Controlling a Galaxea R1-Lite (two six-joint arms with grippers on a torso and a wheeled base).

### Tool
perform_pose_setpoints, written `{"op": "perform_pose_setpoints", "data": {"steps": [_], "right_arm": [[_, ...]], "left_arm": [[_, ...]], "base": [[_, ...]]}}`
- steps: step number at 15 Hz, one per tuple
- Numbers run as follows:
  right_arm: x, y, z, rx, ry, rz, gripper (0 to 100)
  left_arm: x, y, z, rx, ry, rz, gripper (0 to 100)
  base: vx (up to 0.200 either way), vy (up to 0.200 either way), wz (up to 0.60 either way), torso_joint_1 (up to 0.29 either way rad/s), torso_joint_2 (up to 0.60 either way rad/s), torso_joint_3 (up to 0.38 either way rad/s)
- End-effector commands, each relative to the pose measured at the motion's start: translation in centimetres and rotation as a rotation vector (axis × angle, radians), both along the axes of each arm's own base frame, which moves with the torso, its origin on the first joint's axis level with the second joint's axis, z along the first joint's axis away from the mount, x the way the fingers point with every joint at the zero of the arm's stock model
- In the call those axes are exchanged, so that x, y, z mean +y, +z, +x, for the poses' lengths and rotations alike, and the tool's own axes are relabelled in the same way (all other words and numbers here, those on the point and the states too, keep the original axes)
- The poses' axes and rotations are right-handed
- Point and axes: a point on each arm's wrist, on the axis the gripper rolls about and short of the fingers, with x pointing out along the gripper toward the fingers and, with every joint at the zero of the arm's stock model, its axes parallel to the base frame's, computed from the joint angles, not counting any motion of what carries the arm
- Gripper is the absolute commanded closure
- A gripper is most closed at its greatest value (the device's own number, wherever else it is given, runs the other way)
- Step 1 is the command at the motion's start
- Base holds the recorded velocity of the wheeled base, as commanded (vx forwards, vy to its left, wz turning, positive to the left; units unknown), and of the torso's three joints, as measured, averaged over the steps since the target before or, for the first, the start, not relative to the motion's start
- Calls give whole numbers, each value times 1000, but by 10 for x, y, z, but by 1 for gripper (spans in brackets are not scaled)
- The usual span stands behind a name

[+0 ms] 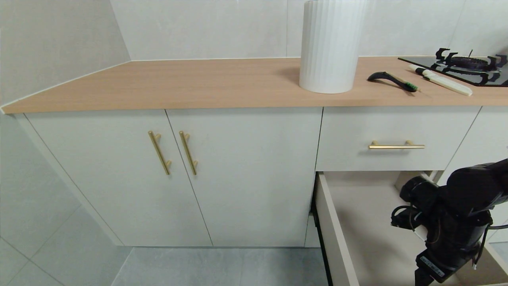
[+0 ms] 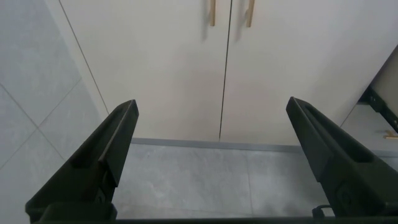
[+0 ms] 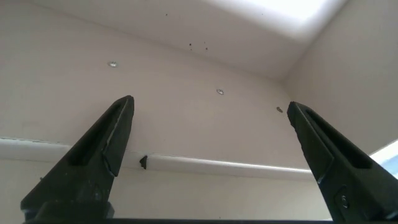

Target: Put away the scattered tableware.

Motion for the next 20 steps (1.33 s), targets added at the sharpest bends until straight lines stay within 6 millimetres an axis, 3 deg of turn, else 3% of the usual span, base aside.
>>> {"op": "perform_pose_setpoints", "data": {"steps": [1,12,18,20], "right_arm": [[0,-3,-2,32,7,-17,0],[3,-4,-6,77,35,-51,0],[-5,92,-30,-344,-48,71,0],[-6,114,-36,-459,-96,113,0]], "left_arm": [[0,0,0,0,1,0,0],[0,0,0,0,1,0,0],[0,0,0,0,1,0,0],[0,0,0,0,1,0,0]], "base": [[0,0,0,0,0,0],[0,0,0,0,0,0],[0,0,0,0,0,0],[0,0,0,0,0,0]]}}
